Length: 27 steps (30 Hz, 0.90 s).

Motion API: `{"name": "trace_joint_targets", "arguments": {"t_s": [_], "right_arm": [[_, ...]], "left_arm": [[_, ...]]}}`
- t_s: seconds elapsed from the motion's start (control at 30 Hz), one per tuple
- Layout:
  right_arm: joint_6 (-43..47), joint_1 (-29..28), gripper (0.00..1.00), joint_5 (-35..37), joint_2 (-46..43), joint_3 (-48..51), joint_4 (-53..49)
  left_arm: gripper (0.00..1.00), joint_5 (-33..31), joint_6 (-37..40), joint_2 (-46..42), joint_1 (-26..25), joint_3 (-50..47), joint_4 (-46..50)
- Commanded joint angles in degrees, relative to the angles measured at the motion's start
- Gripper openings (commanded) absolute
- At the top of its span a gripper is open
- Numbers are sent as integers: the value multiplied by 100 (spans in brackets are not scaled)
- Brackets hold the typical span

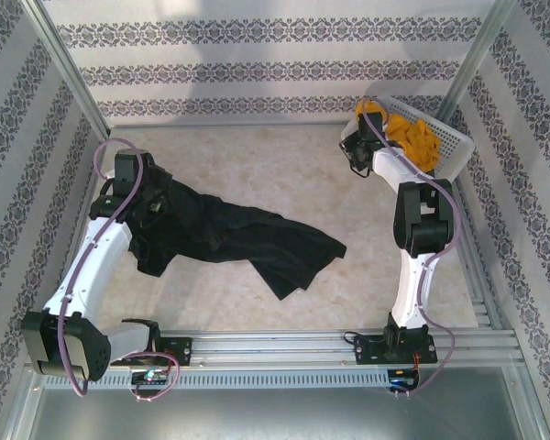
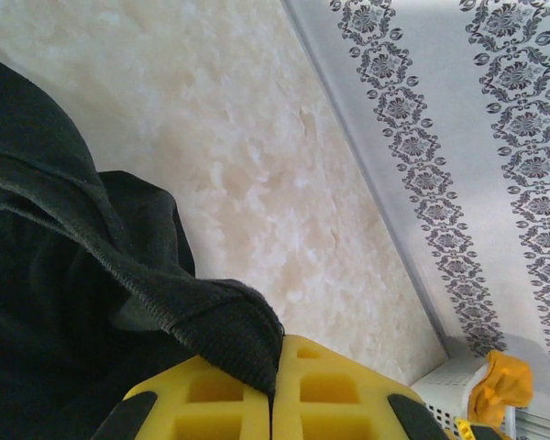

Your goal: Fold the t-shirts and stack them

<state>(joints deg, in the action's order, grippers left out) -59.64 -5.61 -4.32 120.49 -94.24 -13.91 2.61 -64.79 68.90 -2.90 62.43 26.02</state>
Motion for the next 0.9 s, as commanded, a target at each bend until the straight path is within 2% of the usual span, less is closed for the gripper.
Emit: {"name": "trace_joint_targets", "arguments": {"t_s": [0.0,0.2,0.27,0.37,0.57,0.73,0.83,0.87], "right_arm": [[-19,-433,41,-115,-714,282,-496],[-1515,-1269,55,-231,-2112,2161,-1165],[-2282,-1634,59,-473,-2295,2688,-1245],[-3336,-1913,61,-959,-2304,3441,-775],[-3674,-1821,67,-1073,-2158,3509,-762],[-4009,-1743,67,-1522,-1449,3354,-339],[-4048,-1794,63,-1765,-968,3049,-289],[-4072,-1817,56,-1803,-862,2979,-245]], "left_arm": [[0,105,221,13,105,129,-308],[0,238,248,-60,192,264,-721],[0,354,213,-127,204,181,-1024],[0,502,187,-192,205,71,-1360],[0,654,132,-337,202,-120,-1653],[0,751,111,-491,241,-189,-1750],[0,868,77,-540,300,-190,-1801],[0,894,34,-537,329,-197,-1840]]}}
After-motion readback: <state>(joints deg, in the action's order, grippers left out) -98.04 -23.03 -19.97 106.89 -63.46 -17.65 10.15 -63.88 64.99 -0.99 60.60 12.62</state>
